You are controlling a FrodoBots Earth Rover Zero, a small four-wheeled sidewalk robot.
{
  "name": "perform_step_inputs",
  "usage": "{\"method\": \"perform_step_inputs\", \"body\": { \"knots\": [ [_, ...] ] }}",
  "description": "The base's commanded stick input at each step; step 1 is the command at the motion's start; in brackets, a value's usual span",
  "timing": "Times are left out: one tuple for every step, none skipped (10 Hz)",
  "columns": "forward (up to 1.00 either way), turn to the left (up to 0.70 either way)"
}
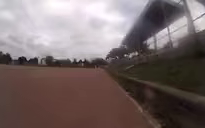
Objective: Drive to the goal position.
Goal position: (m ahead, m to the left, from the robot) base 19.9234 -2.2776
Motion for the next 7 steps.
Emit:
{"method": "perform_step_inputs", "body": {
  "knots": [
    [0.7, 0.0],
    [0.7, 0.0],
    [0.7, 0.0],
    [0.7, 0.0],
    [0.7, 0.0],
    [0.7, 0.0],
    [0.7, 0.0]
  ]
}}
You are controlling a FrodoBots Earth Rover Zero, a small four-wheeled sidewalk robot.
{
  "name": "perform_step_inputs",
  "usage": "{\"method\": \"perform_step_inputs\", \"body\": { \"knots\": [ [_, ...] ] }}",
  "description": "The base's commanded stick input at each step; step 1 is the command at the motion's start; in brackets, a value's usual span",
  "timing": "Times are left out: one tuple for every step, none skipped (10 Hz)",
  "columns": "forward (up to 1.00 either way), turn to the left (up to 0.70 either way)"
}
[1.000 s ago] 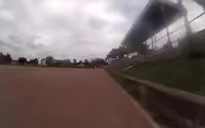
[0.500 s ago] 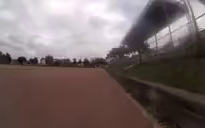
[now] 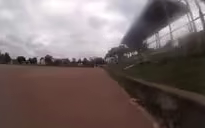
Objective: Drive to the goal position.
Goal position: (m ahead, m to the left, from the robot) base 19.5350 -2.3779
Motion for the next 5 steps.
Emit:
{"method": "perform_step_inputs", "body": {
  "knots": [
    [0.7, 0.0],
    [0.7, 0.0],
    [0.7, 0.0],
    [0.7, 0.0],
    [0.7, 0.0]
  ]
}}
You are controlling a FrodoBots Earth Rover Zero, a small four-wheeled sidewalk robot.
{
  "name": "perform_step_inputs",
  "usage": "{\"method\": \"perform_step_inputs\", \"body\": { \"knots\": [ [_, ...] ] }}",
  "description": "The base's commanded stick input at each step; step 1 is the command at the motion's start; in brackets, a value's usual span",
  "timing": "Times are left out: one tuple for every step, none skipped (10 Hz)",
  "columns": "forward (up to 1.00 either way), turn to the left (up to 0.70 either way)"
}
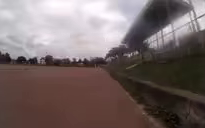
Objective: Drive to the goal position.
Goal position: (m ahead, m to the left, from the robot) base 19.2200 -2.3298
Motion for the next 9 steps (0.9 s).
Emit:
{"method": "perform_step_inputs", "body": {
  "knots": [
    [0.7, 0.0],
    [0.7, 0.0],
    [0.7, 0.0],
    [0.7, 0.0],
    [0.7, 0.0],
    [0.7, 0.0],
    [0.7, 0.0],
    [0.7, 0.0],
    [0.7, 0.0]
  ]
}}
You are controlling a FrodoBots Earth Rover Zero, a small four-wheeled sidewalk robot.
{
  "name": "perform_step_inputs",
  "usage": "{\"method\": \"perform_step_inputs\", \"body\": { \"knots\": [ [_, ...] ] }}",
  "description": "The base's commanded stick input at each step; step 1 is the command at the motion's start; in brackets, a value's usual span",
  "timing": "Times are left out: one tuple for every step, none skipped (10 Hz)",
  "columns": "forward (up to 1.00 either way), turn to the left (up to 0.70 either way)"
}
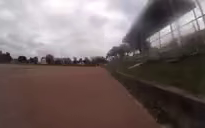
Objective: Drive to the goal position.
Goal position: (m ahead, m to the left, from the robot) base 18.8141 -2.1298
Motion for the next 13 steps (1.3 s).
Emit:
{"method": "perform_step_inputs", "body": {
  "knots": [
    [0.7, 0.0],
    [0.7, 0.0],
    [0.7, 0.0],
    [0.7, 0.0],
    [0.7, -0.16],
    [0.7, -0.18],
    [0.7, -0.18],
    [0.7, -0.17],
    [0.7, 0.0],
    [0.7, 0.0],
    [0.7, 0.0],
    [0.7, 0.0],
    [0.7, 0.0]
  ]
}}
